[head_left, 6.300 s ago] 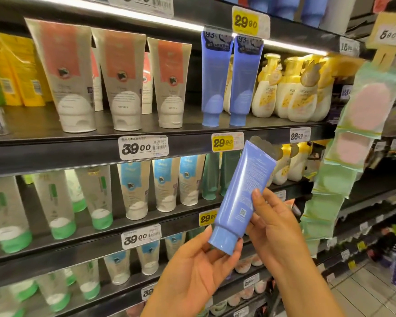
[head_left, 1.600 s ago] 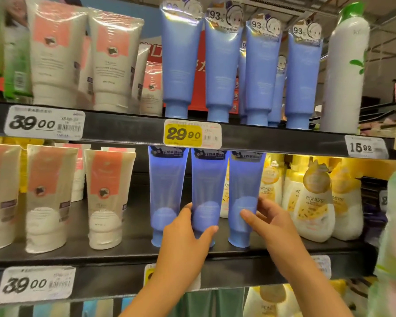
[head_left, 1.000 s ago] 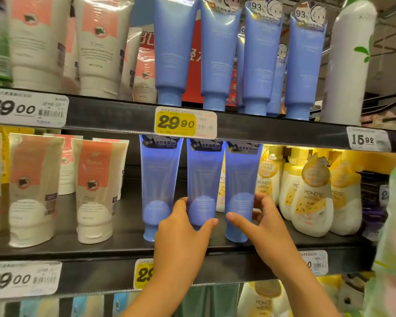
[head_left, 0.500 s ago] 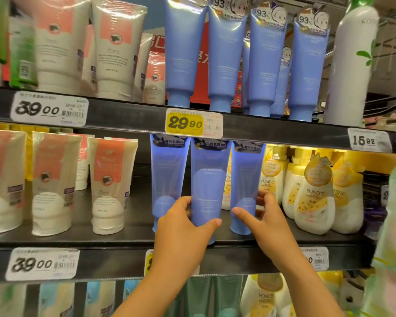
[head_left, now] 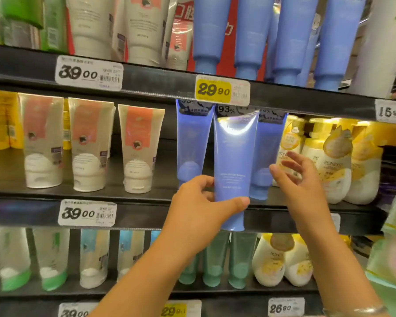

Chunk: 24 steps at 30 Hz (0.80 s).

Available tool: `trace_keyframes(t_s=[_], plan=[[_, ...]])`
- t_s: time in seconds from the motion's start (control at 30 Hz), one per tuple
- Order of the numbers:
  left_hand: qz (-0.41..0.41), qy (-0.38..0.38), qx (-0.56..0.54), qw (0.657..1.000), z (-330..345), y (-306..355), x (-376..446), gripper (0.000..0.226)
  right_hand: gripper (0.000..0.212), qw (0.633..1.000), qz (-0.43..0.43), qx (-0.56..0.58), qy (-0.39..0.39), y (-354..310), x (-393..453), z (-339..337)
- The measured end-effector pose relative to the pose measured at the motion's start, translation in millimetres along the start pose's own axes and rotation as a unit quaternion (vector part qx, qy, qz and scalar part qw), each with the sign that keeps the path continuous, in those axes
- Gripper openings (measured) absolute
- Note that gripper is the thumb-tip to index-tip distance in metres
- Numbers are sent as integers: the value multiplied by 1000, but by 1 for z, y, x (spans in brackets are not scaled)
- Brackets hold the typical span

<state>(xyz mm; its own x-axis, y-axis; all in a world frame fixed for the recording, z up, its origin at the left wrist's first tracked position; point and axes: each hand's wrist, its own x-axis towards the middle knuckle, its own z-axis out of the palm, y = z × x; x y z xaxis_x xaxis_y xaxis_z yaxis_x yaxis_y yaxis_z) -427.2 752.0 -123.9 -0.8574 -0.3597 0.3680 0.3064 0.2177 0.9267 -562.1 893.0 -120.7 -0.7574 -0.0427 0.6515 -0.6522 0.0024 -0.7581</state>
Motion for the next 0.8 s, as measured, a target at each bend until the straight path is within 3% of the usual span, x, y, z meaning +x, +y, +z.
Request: trace_keyframes(t_s=[0.1,0.2,0.4,0.53,0.8], plan=[[-17,-13,-7,1000,0,-10,-9,42,21,999,-8,33,-13,-14,-22,0],[-24,-23,-21,999,-1,-23,-18,37,11,994,27,88,-55,-23,-45,3],[-14,-59,-37,997,-3,-51,-36,36,27,973,106,153,-138,-28,-87,15],[-21,-76,-20,997,-10,-67,-45,41,36,969,140,150,-134,-22,-105,23],[-55,-94,-82,991,-23,-86,-67,38,25,951,213,219,-56,-13,-141,39]])
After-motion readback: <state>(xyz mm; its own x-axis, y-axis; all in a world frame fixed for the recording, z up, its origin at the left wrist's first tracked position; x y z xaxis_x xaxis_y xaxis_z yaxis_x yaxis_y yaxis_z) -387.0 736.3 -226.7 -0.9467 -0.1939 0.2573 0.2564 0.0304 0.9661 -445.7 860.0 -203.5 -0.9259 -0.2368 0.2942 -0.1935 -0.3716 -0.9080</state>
